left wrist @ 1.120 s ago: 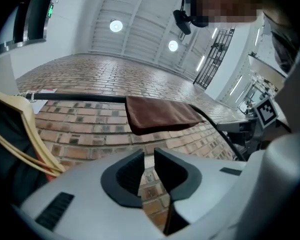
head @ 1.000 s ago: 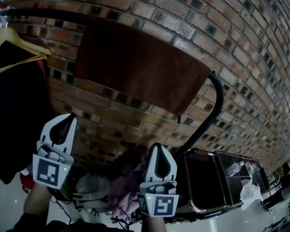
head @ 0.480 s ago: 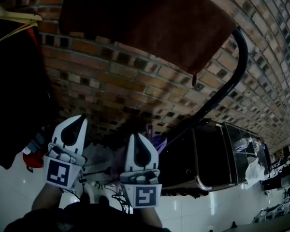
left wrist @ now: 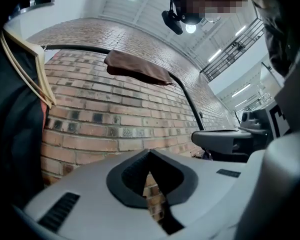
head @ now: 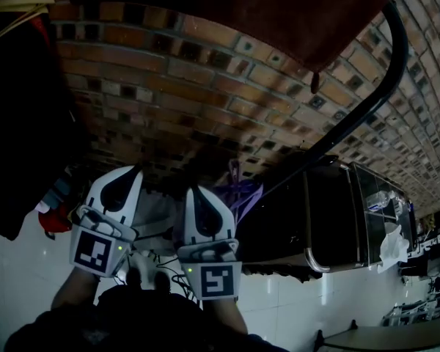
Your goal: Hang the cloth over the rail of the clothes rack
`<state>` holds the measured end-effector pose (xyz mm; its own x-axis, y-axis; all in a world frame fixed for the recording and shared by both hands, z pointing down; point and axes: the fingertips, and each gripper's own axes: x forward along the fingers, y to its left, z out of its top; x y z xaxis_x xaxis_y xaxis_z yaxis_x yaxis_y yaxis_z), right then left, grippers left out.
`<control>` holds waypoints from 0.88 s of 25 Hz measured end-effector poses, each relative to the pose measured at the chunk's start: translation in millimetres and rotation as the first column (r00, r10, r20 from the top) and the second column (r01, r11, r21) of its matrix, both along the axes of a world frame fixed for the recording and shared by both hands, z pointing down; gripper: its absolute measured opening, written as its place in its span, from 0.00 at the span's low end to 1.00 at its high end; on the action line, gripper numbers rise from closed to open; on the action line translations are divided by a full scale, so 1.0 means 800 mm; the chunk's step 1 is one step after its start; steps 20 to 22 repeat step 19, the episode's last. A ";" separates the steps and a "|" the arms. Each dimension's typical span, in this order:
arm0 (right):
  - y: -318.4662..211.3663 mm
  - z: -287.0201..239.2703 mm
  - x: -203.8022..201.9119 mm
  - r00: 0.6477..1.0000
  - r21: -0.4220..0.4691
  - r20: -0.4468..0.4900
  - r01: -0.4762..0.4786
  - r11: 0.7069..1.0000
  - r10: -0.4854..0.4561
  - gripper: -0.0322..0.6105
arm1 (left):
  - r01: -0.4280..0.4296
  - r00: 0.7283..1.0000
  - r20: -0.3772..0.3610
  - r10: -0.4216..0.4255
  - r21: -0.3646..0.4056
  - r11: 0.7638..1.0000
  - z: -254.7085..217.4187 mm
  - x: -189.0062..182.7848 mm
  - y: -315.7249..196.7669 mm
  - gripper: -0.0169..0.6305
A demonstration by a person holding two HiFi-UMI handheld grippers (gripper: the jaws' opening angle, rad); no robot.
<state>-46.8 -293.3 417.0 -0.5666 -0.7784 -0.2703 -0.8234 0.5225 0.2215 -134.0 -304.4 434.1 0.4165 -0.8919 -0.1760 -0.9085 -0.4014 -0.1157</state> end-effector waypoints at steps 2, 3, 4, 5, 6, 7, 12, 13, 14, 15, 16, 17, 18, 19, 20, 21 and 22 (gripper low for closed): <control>0.000 0.002 0.000 1.000 -0.003 0.008 0.010 1.000 -0.010 0.09 | -0.005 1.000 -0.001 0.005 -0.007 1.000 0.003 0.002 0.001 0.05; 0.001 0.003 0.000 1.000 -0.003 0.014 0.016 1.000 -0.016 0.08 | -0.008 1.000 -0.007 0.008 -0.013 1.000 0.003 0.003 0.001 0.05; 0.001 0.002 0.000 1.000 0.000 0.014 0.019 1.000 -0.019 0.08 | -0.014 1.000 -0.011 0.014 -0.020 1.000 0.004 0.004 0.002 0.05; 0.001 0.003 0.000 1.000 0.005 0.007 0.018 1.000 -0.018 0.09 | -0.022 1.000 -0.012 0.022 -0.025 0.999 0.005 0.006 0.002 0.05; 0.001 0.003 0.000 1.000 0.011 -0.005 0.014 1.000 -0.014 0.09 | -0.029 1.000 -0.008 0.029 -0.028 0.999 0.007 0.007 0.002 0.05; 0.000 0.005 0.000 1.000 0.012 -0.013 0.009 1.000 -0.009 0.09 | -0.033 0.999 -0.002 0.033 -0.031 0.999 0.008 0.008 0.002 0.05; 0.002 0.003 0.001 1.000 0.018 -0.012 0.009 1.000 -0.009 0.09 | -0.036 0.999 0.003 0.037 -0.038 0.999 0.009 0.008 0.004 0.05; 0.002 0.003 0.001 1.000 0.022 -0.015 0.009 1.000 -0.009 0.09 | -0.037 0.999 0.007 0.037 -0.035 0.999 0.009 0.009 0.005 0.05; 0.002 0.003 0.000 1.000 0.023 -0.017 0.011 1.000 -0.010 0.09 | -0.036 0.999 0.009 0.036 -0.033 0.999 0.009 0.009 0.006 0.05; 0.003 0.004 -0.001 1.000 0.023 -0.022 0.014 1.000 -0.013 0.09 | -0.034 0.999 0.009 0.035 -0.032 0.999 0.009 0.010 0.007 0.05; 0.005 0.005 -0.002 0.999 0.023 -0.028 0.018 1.000 -0.018 0.09 | -0.033 0.999 0.008 0.034 -0.032 0.999 0.010 0.009 0.007 0.05; 0.007 0.005 -0.004 0.999 0.025 -0.032 0.023 0.999 -0.022 0.09 | -0.033 0.999 0.006 0.033 -0.032 0.999 0.010 0.009 0.008 0.05; 0.009 0.006 -0.005 0.999 0.027 -0.034 0.027 0.999 -0.026 0.09 | -0.032 0.999 0.002 0.032 -0.031 0.999 0.011 0.008 0.009 0.05; 0.011 0.006 -0.006 0.999 0.030 -0.036 0.031 0.999 -0.030 0.09 | -0.032 1.000 -0.001 0.032 -0.030 0.999 0.011 0.008 0.010 0.05; 0.011 0.006 -0.006 0.999 0.030 -0.036 0.031 0.999 -0.030 0.09 | -0.032 1.000 -0.001 0.032 -0.030 0.999 0.011 0.008 0.010 0.05; 0.011 0.006 -0.006 0.999 0.030 -0.036 0.031 0.999 -0.030 0.09 | -0.032 1.000 -0.001 0.032 -0.030 0.999 0.011 0.008 0.010 0.05; 0.011 0.006 -0.006 0.999 0.030 -0.036 0.031 0.999 -0.030 0.09 | -0.032 1.000 -0.001 0.032 -0.030 0.999 0.011 0.008 0.010 0.05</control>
